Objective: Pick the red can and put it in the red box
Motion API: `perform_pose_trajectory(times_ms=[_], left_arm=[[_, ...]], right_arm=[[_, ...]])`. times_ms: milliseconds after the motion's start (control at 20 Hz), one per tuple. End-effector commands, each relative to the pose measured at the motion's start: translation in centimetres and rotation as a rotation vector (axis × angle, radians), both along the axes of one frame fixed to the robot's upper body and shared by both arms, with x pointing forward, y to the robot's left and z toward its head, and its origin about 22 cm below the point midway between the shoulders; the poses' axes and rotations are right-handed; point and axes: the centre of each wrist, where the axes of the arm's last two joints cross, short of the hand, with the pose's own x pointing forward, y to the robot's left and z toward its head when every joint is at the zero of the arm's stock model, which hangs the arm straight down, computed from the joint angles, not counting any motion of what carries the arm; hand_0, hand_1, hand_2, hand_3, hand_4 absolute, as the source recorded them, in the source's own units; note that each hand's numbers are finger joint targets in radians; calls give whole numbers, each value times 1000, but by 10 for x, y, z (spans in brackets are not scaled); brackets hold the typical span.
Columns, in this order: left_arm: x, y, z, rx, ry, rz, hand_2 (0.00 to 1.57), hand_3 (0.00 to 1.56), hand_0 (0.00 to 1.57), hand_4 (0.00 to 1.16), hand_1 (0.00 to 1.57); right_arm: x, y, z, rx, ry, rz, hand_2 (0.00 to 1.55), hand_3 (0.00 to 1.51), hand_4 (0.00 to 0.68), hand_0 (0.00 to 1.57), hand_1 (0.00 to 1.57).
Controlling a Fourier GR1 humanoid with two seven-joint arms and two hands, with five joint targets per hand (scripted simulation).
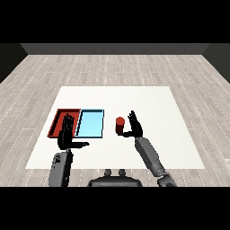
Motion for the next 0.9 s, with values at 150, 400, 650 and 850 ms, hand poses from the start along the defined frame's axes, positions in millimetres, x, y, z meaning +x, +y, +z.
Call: perform_pose_trajectory(times_ms=[150,400,650,850], left_arm=[[-9,-8,-4,-8,-5,-29,0,0,0,0,0],[-8,-19,-8,-15,-15,-21,0,0,0,0,0],[1,-6,5,-18,-15,-20,0,0,0,0,0],[-3,-13,1,-2,-11,-12,0,0,0,0,0]], right_arm=[[0,8,-16,21,28,-8,0,0,0,0,0],[20,9,-4,12,44,17,0,0,0,0,0],[21,1,-11,7,73,-6,0,0,0,0,0],[20,21,-19,-27,62,5,0,0,0,0,0]])
